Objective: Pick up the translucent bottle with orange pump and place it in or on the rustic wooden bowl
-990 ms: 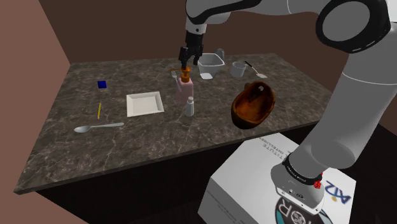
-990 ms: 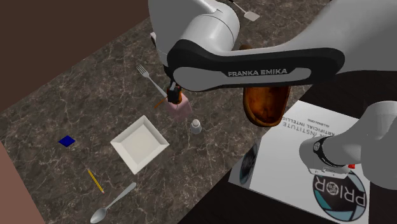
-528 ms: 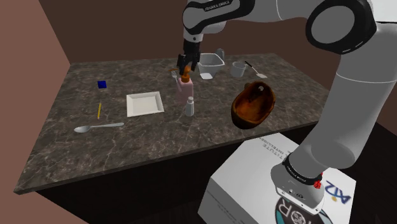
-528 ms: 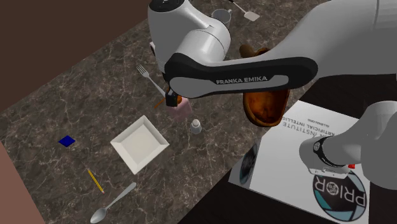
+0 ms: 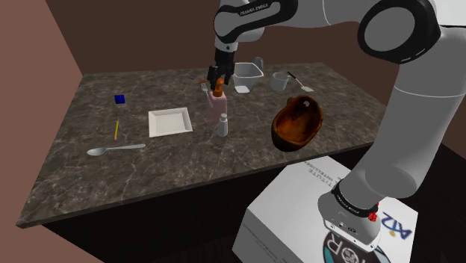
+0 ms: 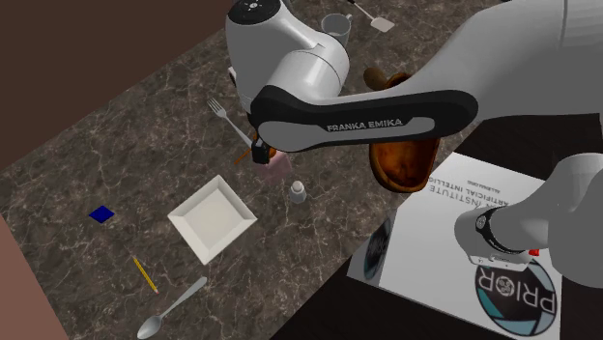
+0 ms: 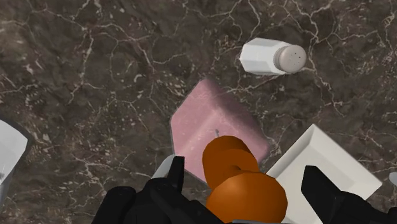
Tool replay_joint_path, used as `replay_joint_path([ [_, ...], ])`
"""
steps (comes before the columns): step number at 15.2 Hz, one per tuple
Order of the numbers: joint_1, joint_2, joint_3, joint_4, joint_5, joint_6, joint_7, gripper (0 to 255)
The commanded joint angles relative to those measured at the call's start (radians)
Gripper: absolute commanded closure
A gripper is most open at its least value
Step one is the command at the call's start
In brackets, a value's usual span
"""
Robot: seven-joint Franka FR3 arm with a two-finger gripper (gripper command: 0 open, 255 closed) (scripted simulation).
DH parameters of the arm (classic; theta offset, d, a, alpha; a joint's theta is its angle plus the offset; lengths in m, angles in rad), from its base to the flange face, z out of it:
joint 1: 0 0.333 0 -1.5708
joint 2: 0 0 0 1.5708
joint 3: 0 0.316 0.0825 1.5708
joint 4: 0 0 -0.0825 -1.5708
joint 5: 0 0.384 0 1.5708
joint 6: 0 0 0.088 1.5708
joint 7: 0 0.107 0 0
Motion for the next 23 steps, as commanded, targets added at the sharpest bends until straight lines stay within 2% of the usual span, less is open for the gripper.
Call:
replay_joint_path([
  [1, 0.000, 0.000, 0.000, 0.000, 0.000, 0.000, 0.000, 255],
  [10, 0.000, 0.000, 0.000, 0.000, 0.000, 0.000, 0.000, 255],
  [23, -0.001, -0.038, -0.002, 0.122, -0.007, -0.159, 0.019, 255],
])
